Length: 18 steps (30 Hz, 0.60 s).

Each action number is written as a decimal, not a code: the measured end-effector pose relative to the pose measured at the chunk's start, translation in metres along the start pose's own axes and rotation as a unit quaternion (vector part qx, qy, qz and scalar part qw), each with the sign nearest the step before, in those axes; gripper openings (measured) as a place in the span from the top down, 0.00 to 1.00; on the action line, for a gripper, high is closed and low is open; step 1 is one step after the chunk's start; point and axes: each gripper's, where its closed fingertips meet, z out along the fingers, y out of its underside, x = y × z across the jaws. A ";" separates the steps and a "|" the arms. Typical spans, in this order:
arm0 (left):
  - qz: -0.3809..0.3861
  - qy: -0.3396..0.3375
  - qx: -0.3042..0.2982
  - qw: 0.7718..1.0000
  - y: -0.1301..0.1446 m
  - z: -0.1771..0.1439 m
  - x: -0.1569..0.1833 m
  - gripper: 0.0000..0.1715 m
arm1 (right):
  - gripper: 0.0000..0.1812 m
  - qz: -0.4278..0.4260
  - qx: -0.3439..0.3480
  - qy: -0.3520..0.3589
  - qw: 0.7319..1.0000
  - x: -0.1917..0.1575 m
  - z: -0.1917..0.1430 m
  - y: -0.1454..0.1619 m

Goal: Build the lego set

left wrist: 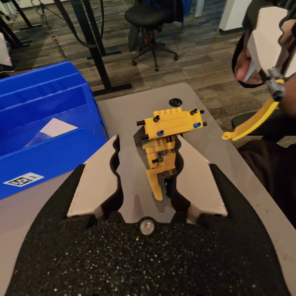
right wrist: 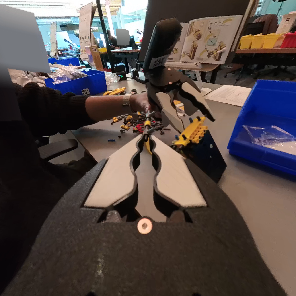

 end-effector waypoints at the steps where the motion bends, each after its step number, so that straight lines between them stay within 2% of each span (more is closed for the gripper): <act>1: -0.004 0.006 0.002 1.000 0.001 0.003 0.003 0.60 | 0.98 0.003 -0.003 0.005 1.000 0.003 -0.002 0.003; 4: -0.026 0.038 0.011 0.999 0.000 0.009 0.017 0.60 | 0.98 0.019 -0.018 0.012 1.000 0.009 -0.006 0.017; 10: -0.069 0.053 0.018 0.996 0.001 0.024 0.031 0.59 | 0.97 0.041 -0.065 -0.001 0.997 0.014 -0.004 0.051; 15: -0.111 0.037 0.011 0.993 0.008 0.034 0.029 0.59 | 0.97 0.056 -0.100 -0.022 0.993 0.013 0.002 0.072; 18: -0.105 0.031 0.013 0.994 0.009 0.037 0.034 0.60 | 0.97 0.062 -0.114 -0.029 0.991 0.014 0.004 0.082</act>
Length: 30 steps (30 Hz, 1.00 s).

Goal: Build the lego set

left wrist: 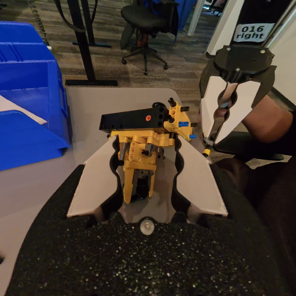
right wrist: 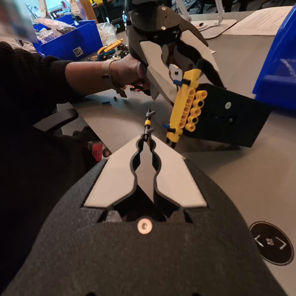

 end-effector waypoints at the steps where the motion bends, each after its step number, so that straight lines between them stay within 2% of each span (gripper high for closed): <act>1: 0.004 -0.001 -0.002 1.000 0.001 0.000 0.001 0.59 | 0.97 0.003 -0.001 -0.003 1.000 0.001 0.001 0.002; 8: 0.016 0.017 -0.032 0.999 0.012 0.003 0.006 0.58 | 0.97 0.018 -0.010 -0.004 1.000 0.009 0.003 0.013; 17: 0.029 0.001 -0.081 0.996 0.018 -0.001 0.004 0.59 | 0.97 0.022 -0.012 0.000 1.000 0.015 0.007 0.018; 22: 0.022 -0.005 -0.056 0.998 0.010 -0.013 0.003 0.59 | 0.98 0.016 -0.037 0.014 0.999 0.019 0.011 0.029; 26: 0.007 -0.022 -0.053 0.998 0.012 -0.024 -0.008 0.59 | 0.98 0.015 -0.037 0.011 0.999 0.019 0.012 0.029; 30: -0.012 -0.046 -0.088 0.995 0.028 -0.025 -0.026 0.59 | 0.98 0.016 -0.034 0.011 0.999 0.019 0.011 0.028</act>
